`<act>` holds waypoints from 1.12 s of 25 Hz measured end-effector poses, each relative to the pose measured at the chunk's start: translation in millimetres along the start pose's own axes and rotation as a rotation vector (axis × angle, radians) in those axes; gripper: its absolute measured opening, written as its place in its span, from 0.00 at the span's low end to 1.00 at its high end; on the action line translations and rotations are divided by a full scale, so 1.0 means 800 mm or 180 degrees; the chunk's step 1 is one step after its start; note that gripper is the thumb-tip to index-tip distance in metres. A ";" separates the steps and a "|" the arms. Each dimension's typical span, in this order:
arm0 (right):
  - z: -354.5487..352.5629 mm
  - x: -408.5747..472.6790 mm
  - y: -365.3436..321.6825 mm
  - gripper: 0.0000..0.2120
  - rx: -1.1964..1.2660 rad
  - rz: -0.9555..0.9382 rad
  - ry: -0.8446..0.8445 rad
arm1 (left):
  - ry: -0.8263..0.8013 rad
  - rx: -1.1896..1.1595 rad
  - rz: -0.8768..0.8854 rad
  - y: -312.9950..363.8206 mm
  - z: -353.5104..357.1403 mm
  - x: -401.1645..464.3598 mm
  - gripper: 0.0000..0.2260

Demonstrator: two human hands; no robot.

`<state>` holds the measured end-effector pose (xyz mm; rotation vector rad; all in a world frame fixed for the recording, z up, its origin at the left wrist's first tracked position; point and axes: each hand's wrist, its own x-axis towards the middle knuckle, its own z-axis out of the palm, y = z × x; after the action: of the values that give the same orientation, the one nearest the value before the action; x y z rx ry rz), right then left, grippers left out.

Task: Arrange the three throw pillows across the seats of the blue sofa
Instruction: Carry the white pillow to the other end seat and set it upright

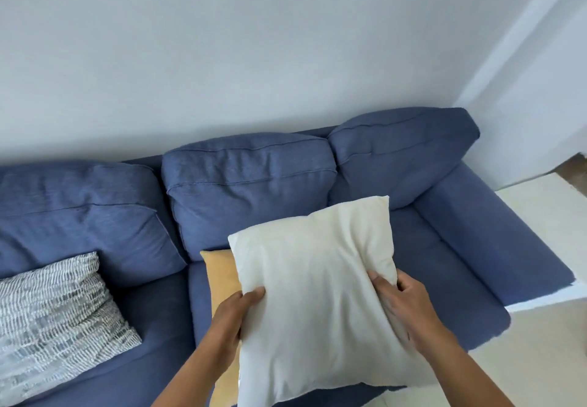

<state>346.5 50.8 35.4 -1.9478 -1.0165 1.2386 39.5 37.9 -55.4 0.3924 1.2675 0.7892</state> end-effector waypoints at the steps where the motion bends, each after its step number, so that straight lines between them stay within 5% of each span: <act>1: -0.021 -0.001 0.012 0.12 0.0039 0.0037 0.0085 | -0.0058 0.0086 0.0032 -0.002 0.021 -0.004 0.17; 15: -0.394 -0.016 0.200 0.06 0.0493 0.0069 0.0749 | -0.0440 0.1004 0.0153 -0.123 0.400 -0.026 0.16; 22: -0.447 0.024 0.207 0.13 0.0649 0.0019 0.0849 | -0.0578 0.1124 0.0291 -0.084 0.478 0.026 0.14; 28: -0.484 0.081 0.209 0.26 0.0661 0.0326 0.1005 | -0.0676 0.1247 0.0461 -0.047 0.525 0.116 0.31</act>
<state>767.9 -15.5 16.5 -1.9704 -0.6117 1.0030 457.1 143.4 -26.3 0.8700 1.2000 0.5988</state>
